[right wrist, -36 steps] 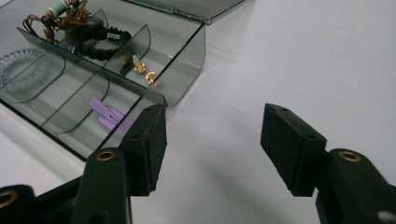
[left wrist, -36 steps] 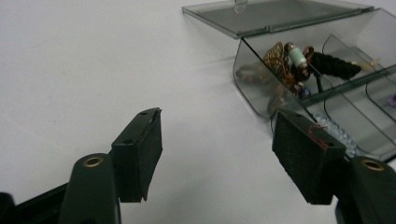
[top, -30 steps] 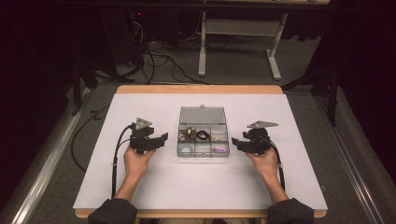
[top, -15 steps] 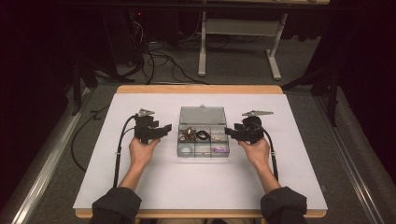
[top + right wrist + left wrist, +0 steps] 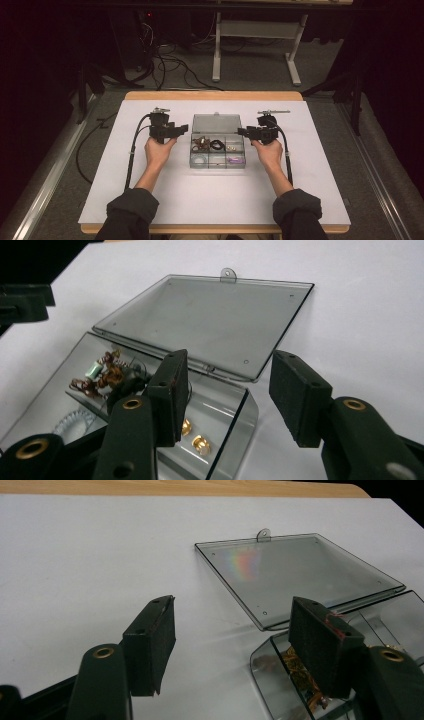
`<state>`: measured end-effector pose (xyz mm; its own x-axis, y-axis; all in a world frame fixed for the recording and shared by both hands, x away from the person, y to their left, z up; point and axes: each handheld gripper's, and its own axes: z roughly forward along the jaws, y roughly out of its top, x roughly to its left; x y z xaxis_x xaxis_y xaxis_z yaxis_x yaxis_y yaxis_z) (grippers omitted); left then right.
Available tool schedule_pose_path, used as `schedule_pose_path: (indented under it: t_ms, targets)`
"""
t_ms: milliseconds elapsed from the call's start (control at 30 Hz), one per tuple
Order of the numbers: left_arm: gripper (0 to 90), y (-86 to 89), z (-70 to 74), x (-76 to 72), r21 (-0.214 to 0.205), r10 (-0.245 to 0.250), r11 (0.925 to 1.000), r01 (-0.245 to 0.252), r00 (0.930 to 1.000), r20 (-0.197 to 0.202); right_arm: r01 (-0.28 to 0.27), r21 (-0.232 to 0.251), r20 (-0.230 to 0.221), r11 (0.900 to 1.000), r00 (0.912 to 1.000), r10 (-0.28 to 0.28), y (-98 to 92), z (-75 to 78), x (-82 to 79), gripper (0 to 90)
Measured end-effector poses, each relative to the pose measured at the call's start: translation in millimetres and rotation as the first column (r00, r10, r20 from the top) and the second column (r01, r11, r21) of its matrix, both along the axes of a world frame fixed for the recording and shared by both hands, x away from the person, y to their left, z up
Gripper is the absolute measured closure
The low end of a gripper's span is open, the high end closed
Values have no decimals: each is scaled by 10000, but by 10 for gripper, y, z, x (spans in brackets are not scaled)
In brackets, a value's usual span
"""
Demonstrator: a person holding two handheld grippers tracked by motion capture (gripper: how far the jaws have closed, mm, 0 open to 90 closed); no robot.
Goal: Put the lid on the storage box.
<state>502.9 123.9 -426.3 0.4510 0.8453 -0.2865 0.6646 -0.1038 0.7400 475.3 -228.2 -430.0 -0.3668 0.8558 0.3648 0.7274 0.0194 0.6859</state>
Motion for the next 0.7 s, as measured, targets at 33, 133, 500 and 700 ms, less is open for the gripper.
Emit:
schedule_pose_path:
  t_ms: [33,133,500,700]
  targets:
    - [359,-6,-2,18,-135,58,9999,-59,10000,-31,50,1,-138,10000,9999,-50,4,-7,23,514]
    - [355,-25,-35,85,-192,201,9996,-207,9993,-325,136,60,-262,9999,9996,-134,19,-11,83,517]
    - [387,-197,-180,231,-36,559,9984,-563,9959,-717,289,231,-803,9993,9964,-269,79,-85,299,517]
    - [399,-286,-255,265,-263,581,9978,-602,9955,-748,369,236,-1012,9990,9943,-344,76,-155,347,516]
